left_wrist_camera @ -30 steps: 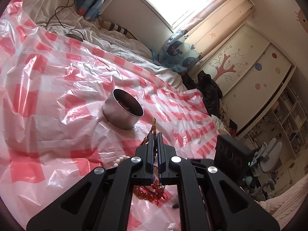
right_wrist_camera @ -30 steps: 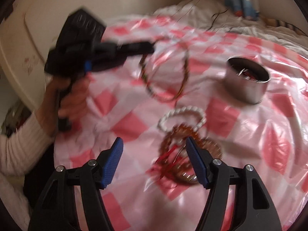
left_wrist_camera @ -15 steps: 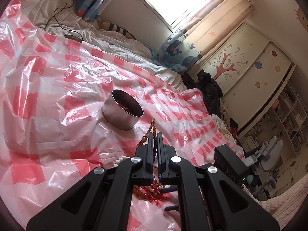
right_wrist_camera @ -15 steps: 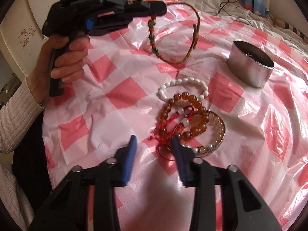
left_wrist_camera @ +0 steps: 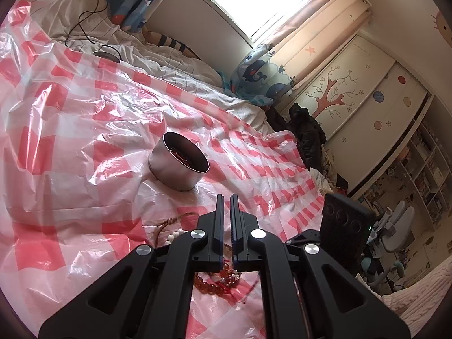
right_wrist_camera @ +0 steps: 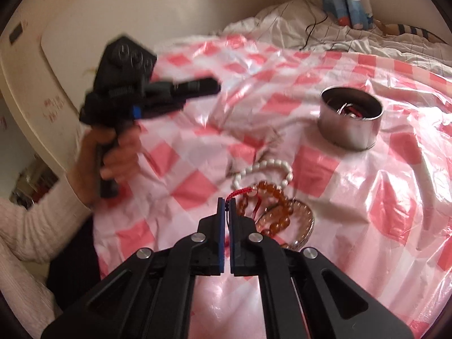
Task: Organize jewelry
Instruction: 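Grasp the red string bracelet with the right tool while the left tool opens over the pile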
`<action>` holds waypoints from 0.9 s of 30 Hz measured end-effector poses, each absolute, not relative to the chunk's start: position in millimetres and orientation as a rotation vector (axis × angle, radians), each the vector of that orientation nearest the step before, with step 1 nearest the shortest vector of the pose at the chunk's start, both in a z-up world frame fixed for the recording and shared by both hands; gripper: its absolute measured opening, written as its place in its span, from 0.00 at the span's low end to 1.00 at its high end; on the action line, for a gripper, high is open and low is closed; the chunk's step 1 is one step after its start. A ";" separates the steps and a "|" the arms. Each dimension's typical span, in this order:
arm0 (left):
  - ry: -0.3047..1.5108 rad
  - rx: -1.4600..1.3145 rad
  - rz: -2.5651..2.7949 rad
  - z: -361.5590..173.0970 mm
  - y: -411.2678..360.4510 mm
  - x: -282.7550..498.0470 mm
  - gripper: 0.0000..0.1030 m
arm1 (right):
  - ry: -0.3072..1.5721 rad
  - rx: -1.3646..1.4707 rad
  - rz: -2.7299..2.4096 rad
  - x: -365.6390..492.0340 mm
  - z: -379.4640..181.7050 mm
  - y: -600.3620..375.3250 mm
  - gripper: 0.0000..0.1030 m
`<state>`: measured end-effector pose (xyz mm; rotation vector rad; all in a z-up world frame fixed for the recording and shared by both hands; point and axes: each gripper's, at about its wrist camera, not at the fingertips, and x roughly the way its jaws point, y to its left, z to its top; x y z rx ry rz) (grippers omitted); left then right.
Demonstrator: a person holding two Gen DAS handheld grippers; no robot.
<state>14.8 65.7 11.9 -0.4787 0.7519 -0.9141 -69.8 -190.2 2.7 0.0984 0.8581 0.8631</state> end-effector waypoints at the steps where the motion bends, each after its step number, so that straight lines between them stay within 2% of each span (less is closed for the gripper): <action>1: 0.752 -0.480 -0.915 11.9 65.9 14.8 0.03 | 0.837 0.135 0.858 -67.8 6.7 -197.4 0.03; 6: 0.764 -0.459 -0.920 12.4 63.6 14.1 0.03 | 0.765 0.284 0.830 -58.8 21.4 -223.0 0.03; 10: 0.837 -0.318 -0.941 9.4 47.0 8.3 0.06 | 0.792 0.261 0.747 -52.5 19.5 -229.3 0.03; 13: 0.891 -0.151 -0.888 -1.5 31.3 0.6 0.22 | 0.830 0.217 0.675 -46.4 11.4 -229.4 0.03; 15: 0.929 -0.084 -0.816 -13.0 23.1 2.2 0.39 | 0.842 0.206 0.647 -44.0 6.8 -230.8 0.03; 18: 0.961 -0.065 -0.730 -25.8 20.5 11.1 0.47 | 0.837 0.195 0.625 -43.4 4.7 -232.9 0.03; 27: 0.969 0.091 -0.671 -40.6 0.0 11.2 0.48 | 0.958 0.134 0.491 -31.8 -22.6 -232.2 0.03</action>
